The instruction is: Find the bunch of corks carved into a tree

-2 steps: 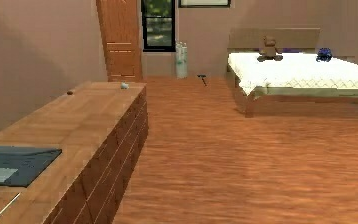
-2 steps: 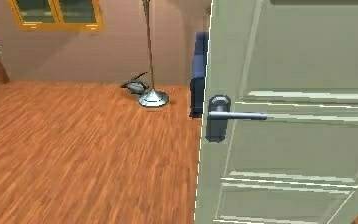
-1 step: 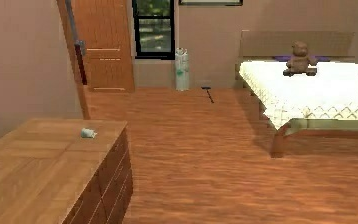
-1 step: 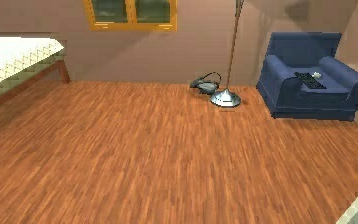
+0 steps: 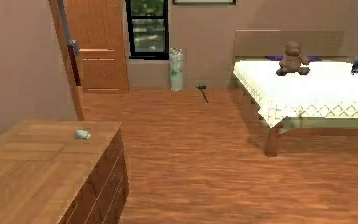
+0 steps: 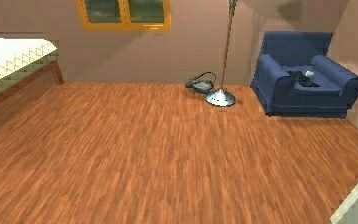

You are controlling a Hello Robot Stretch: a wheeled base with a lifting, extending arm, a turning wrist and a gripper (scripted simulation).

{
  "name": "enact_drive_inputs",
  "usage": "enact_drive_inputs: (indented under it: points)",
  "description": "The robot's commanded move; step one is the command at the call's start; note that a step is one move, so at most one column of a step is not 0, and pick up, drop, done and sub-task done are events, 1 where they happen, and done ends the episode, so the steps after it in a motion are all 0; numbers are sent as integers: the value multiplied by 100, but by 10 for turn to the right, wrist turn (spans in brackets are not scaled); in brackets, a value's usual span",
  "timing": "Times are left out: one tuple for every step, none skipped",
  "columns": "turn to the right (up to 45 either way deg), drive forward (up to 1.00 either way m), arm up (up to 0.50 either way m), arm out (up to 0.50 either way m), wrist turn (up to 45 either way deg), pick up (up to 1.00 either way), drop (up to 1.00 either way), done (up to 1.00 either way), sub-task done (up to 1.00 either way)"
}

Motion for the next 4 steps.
enact_drive_inputs:
  points:
    - [450, 0, 0, 0, 0, 0, 0, 0, 0]
    - [450, 0, 0, 0, 0, 0, 0, 0, 0]
    - [0, 15, 0, 0, 0, 0, 0, 0, 0]
    - [-450, 0, 0, 0, 0, 0, 0, 0, 0]
